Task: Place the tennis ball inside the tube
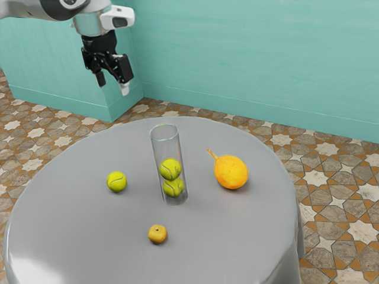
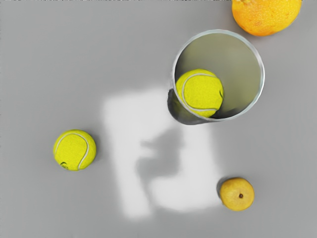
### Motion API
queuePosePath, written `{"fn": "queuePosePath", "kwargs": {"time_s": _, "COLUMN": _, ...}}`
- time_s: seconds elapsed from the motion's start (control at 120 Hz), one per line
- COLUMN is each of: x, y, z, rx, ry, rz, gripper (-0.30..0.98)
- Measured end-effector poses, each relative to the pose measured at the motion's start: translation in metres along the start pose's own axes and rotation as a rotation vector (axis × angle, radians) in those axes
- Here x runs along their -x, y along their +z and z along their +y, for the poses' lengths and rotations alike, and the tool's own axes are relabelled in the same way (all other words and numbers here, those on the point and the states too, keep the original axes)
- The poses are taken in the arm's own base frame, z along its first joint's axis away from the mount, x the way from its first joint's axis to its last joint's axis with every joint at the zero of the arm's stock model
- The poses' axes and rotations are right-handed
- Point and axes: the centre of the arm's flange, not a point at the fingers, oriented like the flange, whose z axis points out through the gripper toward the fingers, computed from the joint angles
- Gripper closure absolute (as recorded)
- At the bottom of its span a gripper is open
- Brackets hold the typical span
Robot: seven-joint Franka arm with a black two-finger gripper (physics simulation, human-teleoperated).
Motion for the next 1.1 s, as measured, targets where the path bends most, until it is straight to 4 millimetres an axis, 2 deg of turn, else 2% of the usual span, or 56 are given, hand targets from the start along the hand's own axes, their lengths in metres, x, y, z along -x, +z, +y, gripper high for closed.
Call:
{"fn": "queuePosePath", "kwargs": {"time_s": 0.3, "x": 0.001, "y": 0.001, "z": -0.013, "rx": -0.004, "ry": -0.01, "rz": 0.006, "gripper": 0.0}}
{"fn": "queuePosePath", "kwargs": {"time_s": 0.517, "x": 0.024, "y": 0.058, "z": -0.011, "rx": 0.014, "ry": -0.005, "rz": -0.076, "gripper": 0.0}}
{"fn": "queuePosePath", "kwargs": {"time_s": 0.6, "x": 0.026, "y": 0.074, "z": -0.029, "rx": 0.017, "ry": -0.034, "rz": -0.082, "gripper": 0.0}}
{"fn": "queuePosePath", "kwargs": {"time_s": 0.758, "x": 0.036, "y": 0.121, "z": -0.08, "rx": 0.022, "ry": -0.109, "rz": -0.108, "gripper": 0.0}}
{"fn": "queuePosePath", "kwargs": {"time_s": 0.942, "x": 0.041, "y": 0.158, "z": -0.133, "rx": 0.021, "ry": -0.187, "rz": -0.124, "gripper": 0.0}}
{"fn": "queuePosePath", "kwargs": {"time_s": 1.008, "x": 0.034, "y": 0.174, "z": -0.128, "rx": 0.018, "ry": -0.169, "rz": -0.124, "gripper": 0.0}}
{"fn": "queuePosePath", "kwargs": {"time_s": 1.1, "x": 0.012, "y": 0.192, "z": -0.092, "rx": 0.012, "ry": -0.09, "rz": -0.117, "gripper": 0.0}}
